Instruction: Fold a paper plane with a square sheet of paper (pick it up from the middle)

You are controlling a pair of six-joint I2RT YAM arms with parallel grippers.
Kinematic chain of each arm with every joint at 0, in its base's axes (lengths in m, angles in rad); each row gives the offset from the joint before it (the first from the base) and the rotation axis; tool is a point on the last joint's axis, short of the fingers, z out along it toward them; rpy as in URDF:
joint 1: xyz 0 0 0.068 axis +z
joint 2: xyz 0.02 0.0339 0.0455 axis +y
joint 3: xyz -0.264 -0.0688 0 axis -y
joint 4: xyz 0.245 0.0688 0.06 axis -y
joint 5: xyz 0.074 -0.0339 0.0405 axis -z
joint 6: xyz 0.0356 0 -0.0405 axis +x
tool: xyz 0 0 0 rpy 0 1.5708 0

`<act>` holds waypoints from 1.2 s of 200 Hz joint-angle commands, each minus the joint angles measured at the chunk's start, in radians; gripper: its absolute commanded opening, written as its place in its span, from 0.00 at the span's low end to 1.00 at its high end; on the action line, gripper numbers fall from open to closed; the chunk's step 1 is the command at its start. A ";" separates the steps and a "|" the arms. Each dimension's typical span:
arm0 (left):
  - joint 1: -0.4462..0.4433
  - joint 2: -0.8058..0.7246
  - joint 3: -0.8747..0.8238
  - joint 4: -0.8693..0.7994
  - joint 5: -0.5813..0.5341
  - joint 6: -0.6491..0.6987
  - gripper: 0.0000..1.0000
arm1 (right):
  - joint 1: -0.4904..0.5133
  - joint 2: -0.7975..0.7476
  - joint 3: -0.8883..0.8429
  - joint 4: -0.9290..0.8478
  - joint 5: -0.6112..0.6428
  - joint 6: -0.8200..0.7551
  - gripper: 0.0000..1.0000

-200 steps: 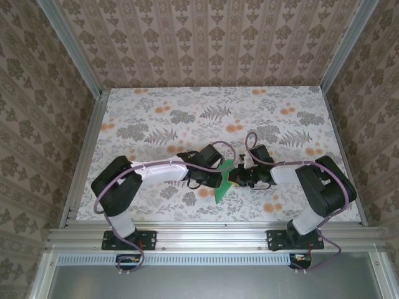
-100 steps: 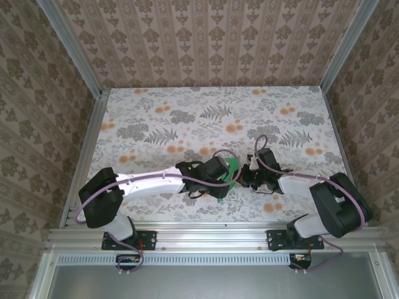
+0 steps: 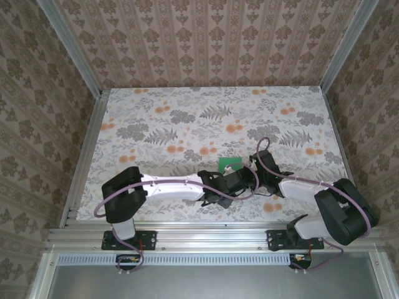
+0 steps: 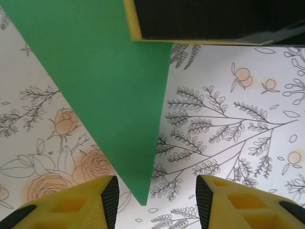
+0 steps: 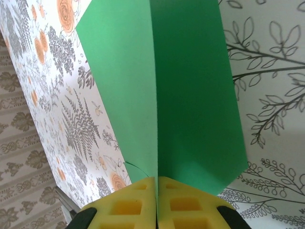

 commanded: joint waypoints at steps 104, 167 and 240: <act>-0.019 0.084 0.033 -0.012 -0.086 -0.027 0.43 | 0.012 0.002 0.022 -0.025 -0.002 0.038 0.08; -0.003 -0.141 -0.208 0.149 -0.125 -0.115 0.41 | 0.011 0.012 0.057 -0.090 0.010 -0.014 0.10; 0.164 -0.422 -0.398 0.224 0.017 -0.161 0.31 | -0.022 -0.215 0.138 -0.580 0.220 -0.239 0.52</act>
